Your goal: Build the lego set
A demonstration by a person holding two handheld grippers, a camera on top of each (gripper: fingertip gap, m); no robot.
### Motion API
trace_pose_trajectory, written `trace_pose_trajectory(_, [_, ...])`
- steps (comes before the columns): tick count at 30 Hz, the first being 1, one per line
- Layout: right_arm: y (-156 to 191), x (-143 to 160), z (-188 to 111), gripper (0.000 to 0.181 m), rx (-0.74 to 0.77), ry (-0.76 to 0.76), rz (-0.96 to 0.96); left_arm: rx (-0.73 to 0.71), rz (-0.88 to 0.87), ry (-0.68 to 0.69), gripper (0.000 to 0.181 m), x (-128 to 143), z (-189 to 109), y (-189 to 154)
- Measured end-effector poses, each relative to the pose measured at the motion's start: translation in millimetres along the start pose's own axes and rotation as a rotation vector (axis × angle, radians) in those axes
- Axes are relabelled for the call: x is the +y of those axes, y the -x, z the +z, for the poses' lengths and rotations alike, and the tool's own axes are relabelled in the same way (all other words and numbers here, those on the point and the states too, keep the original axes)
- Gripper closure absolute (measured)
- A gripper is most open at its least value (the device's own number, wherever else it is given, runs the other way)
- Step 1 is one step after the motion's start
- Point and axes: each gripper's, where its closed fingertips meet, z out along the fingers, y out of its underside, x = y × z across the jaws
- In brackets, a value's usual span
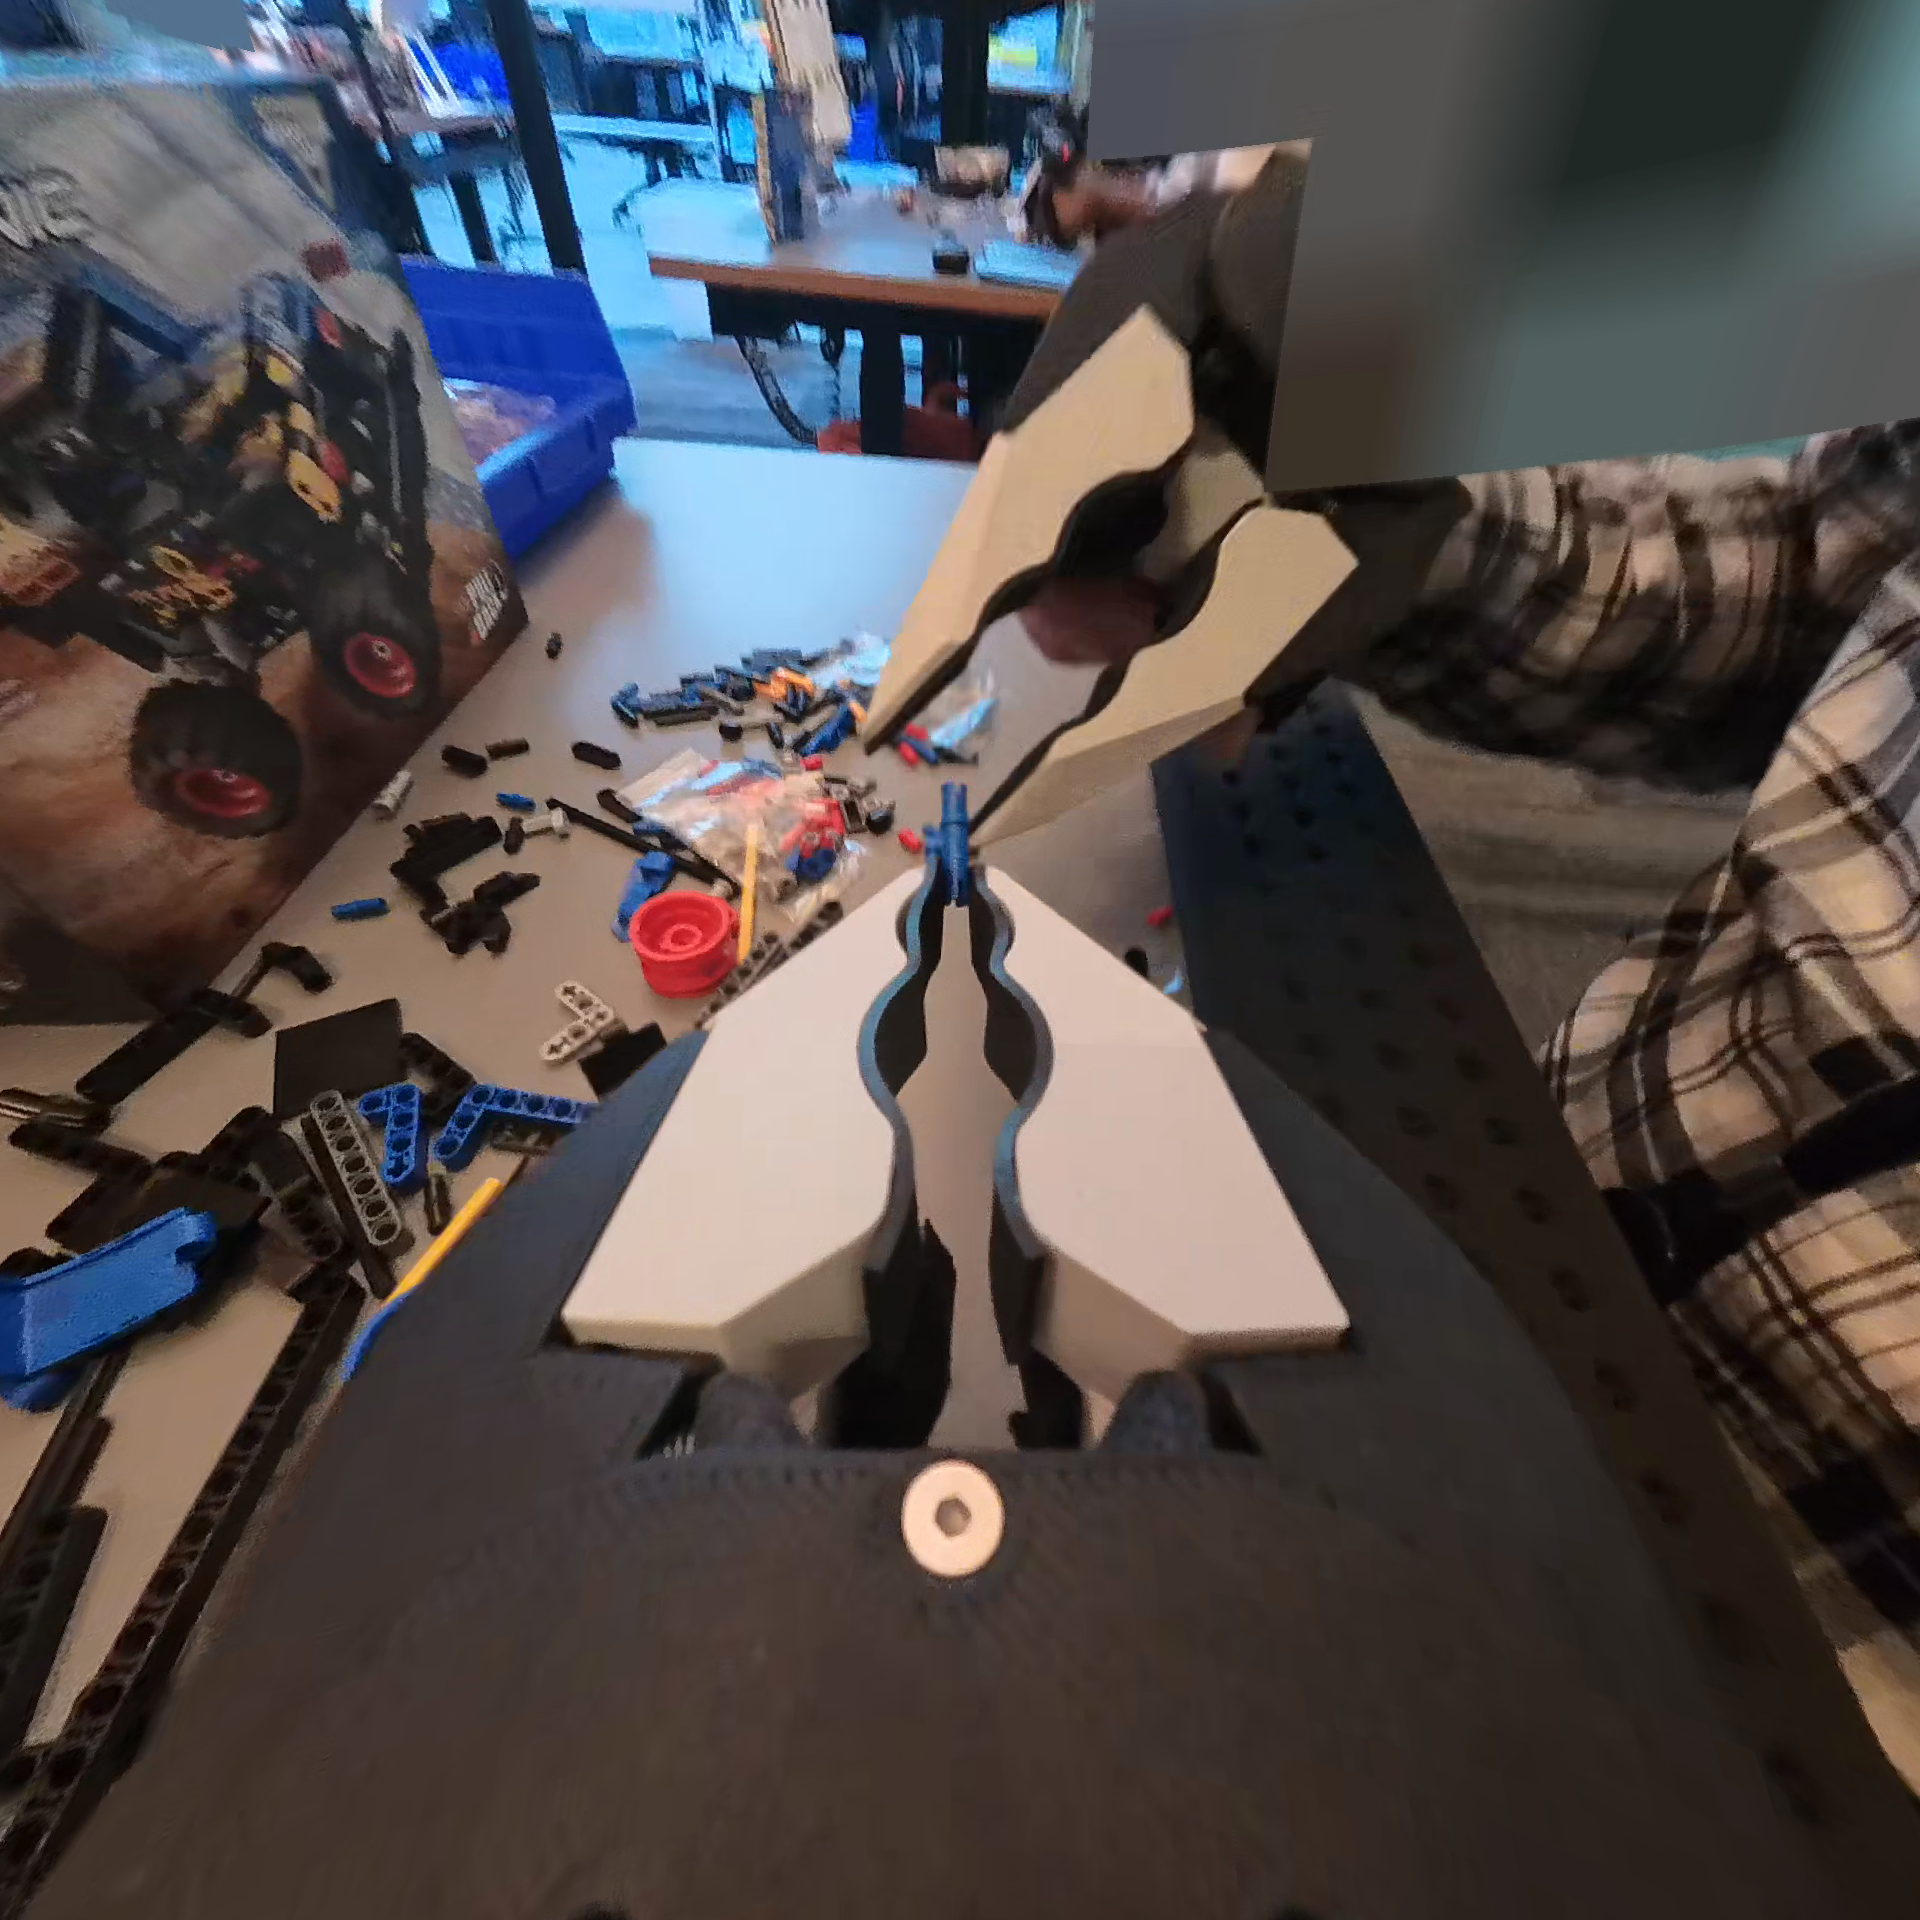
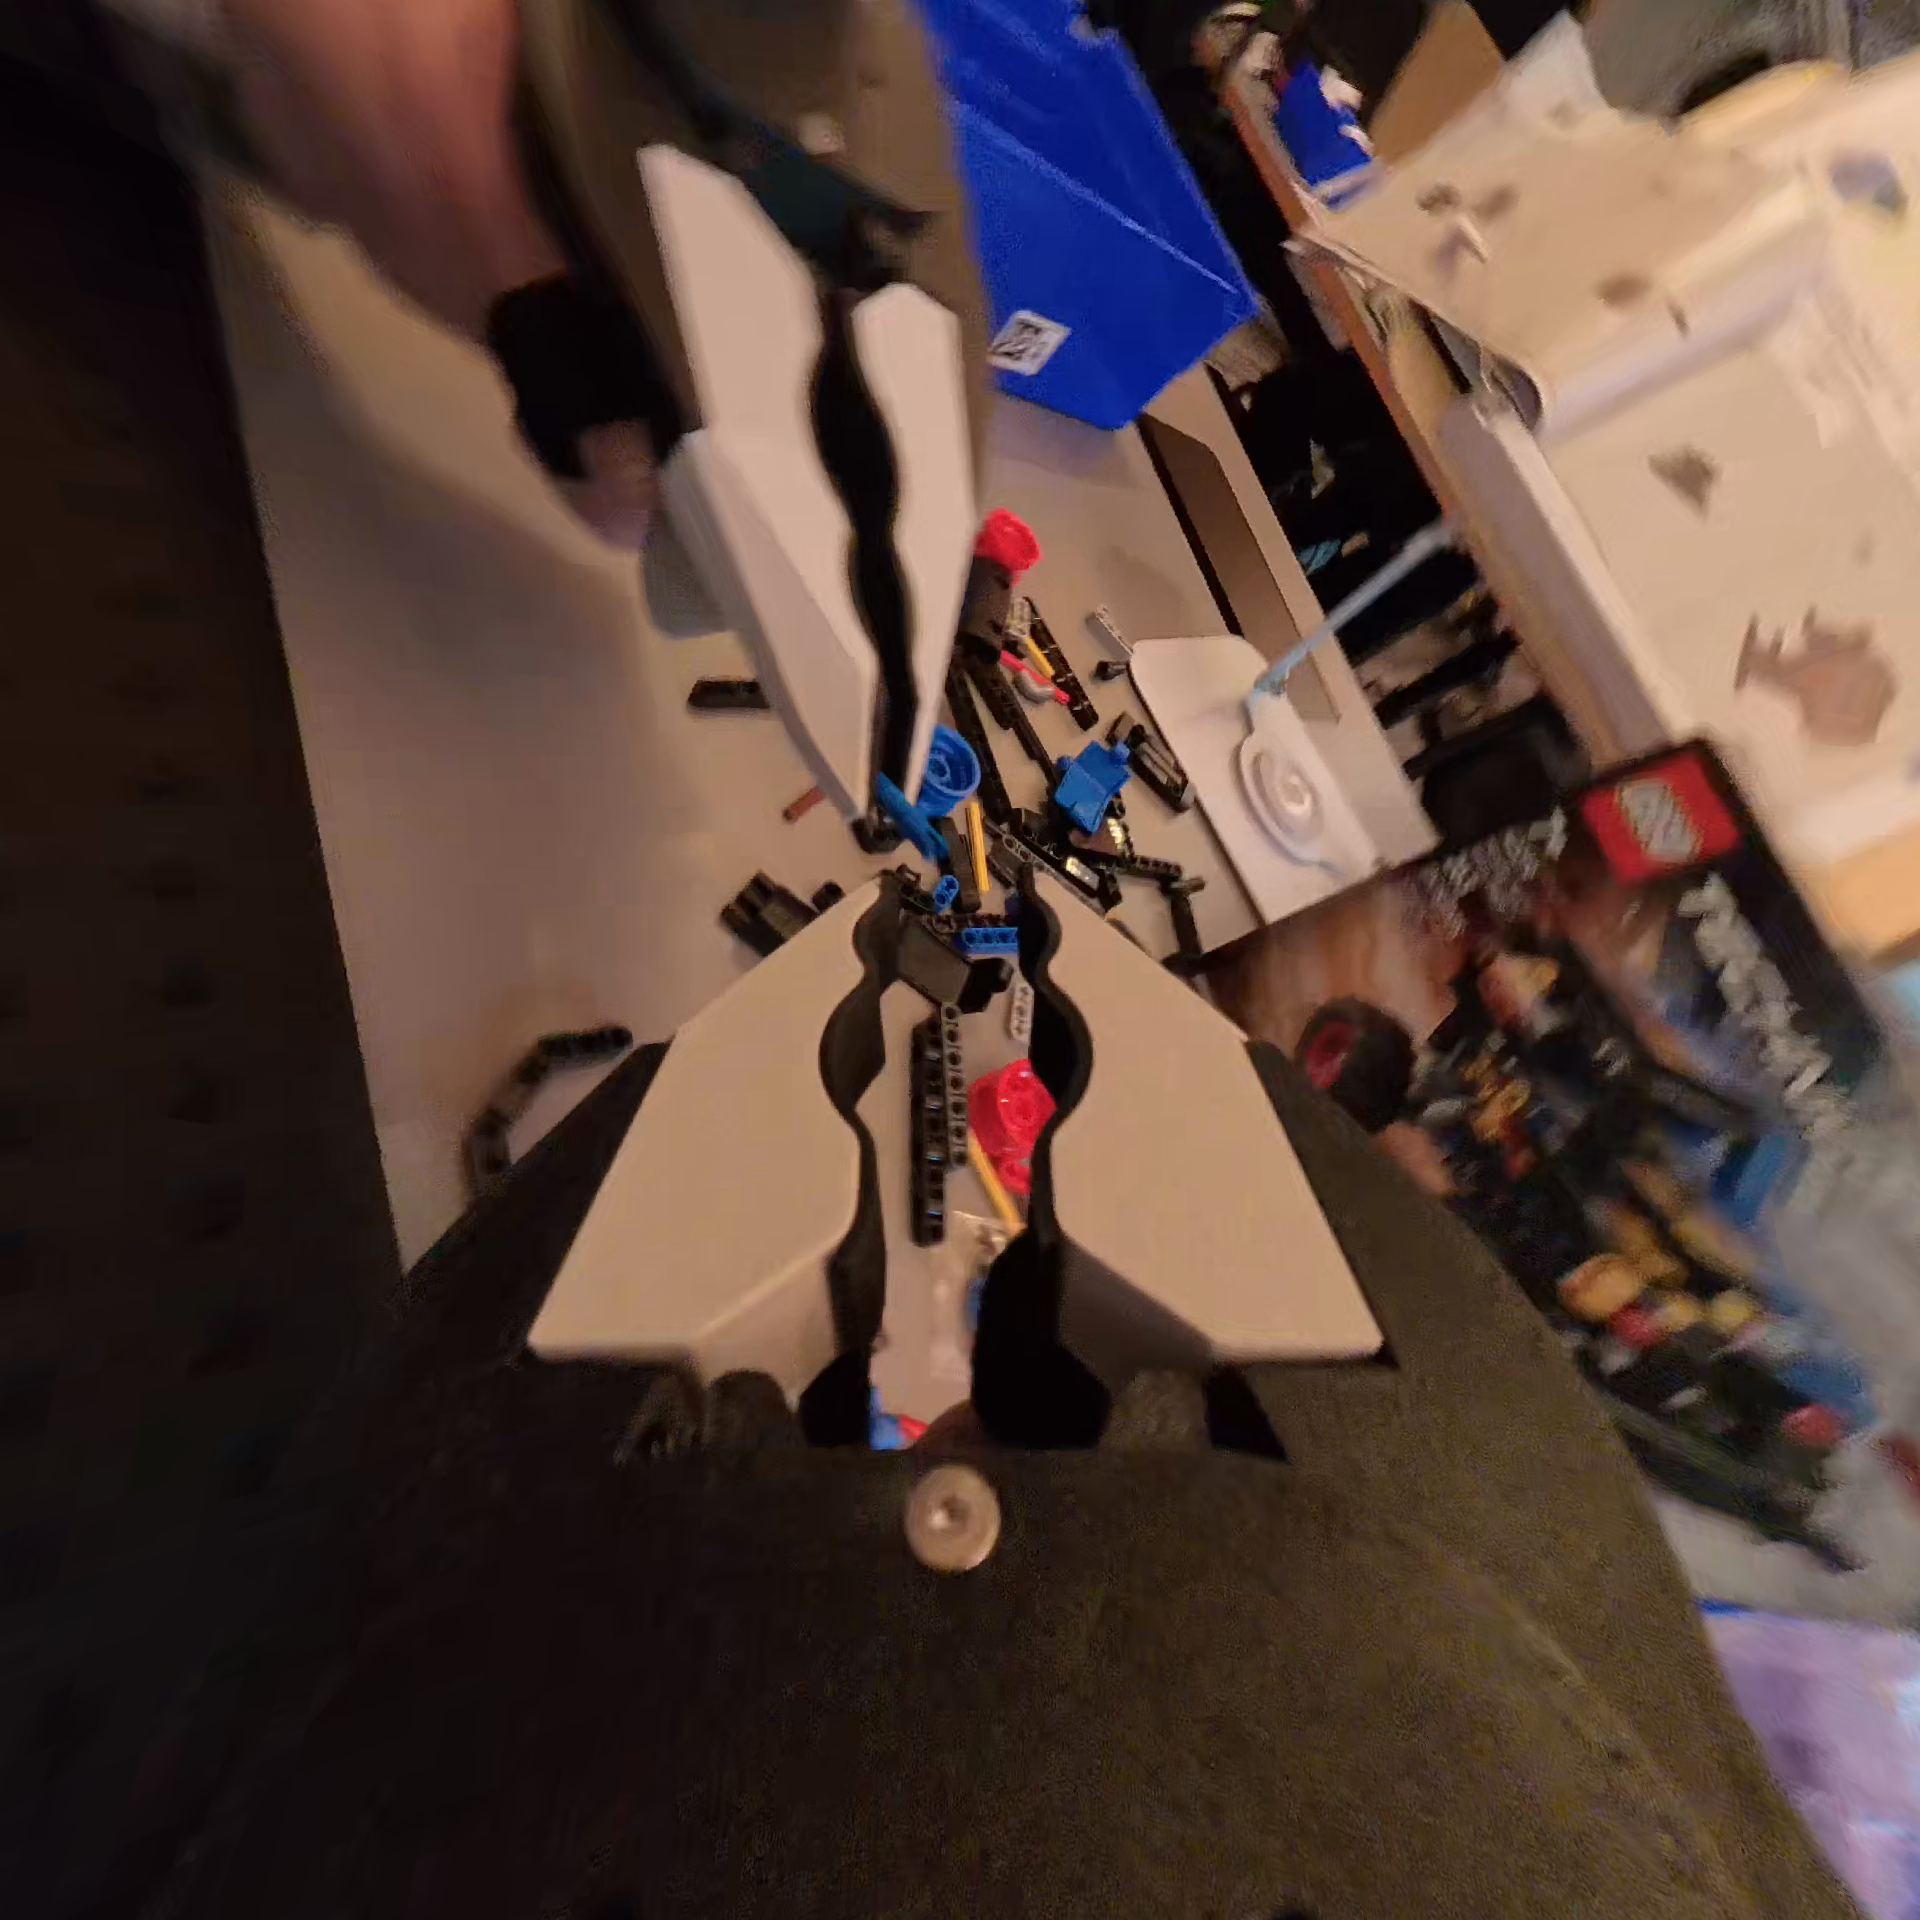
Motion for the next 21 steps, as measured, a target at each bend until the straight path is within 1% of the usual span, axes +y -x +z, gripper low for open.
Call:
trace_pose_trajectory(2, [-2, -5, -3, 0.16, -0.041, -0.083, 0.222, 0.015, -0.02, -0.075, 0.179, -11, -4, 0])
trace_pose_trajectory(3, [-3, -9, -3, 0.163, -0.053, -0.126, 0.314, 0.035, -0.031, -0.102, 0.179, -15, -5, -2])
trace_pose_trajectory(4, [-1, -12, -3, 0.17, -0.081, -0.167, 0.391, 0.034, -0.036, -0.118, 0.179, -17, -5, -1])
trace_pose_trajectory(6, [1, -21, -3, 0.173, -0.142, -0.249, 0.522, 0.046, -0.033, -0.126, 0.179, -18, -3, -3])
trace_pose_trajectory(11, [0, -32, -7, 0.178, -0.24, -0.392, 0.714, 0.078, -0.059, -0.187, 0.178, -24, -4, -7])
trace_pose_trajectory(15, [-2, -38, -9, 0.181, -0.263, -0.481, 0.808, 0.114, -0.094, -0.225, 0.179, -29, -8, -8])
trace_pose_trajectory(17, [-2, -40, -10, 0.178, -0.285, -0.523, 0.852, 0.156, -0.133, -0.243, 0.179, -31, -10, -11])
trace_pose_trajectory(19, [-3, -43, -13, 0.17, -0.313, -0.57, 0.904, 0.158, -0.15, -0.246, 0.179, -30, -10, -9])
trace_pose_trajectory(21, [-2, -43, -11, 0.169, -0.321, -0.577, 0.927, 0.168, -0.161, -0.27, 0.179, -33, -11, -10])
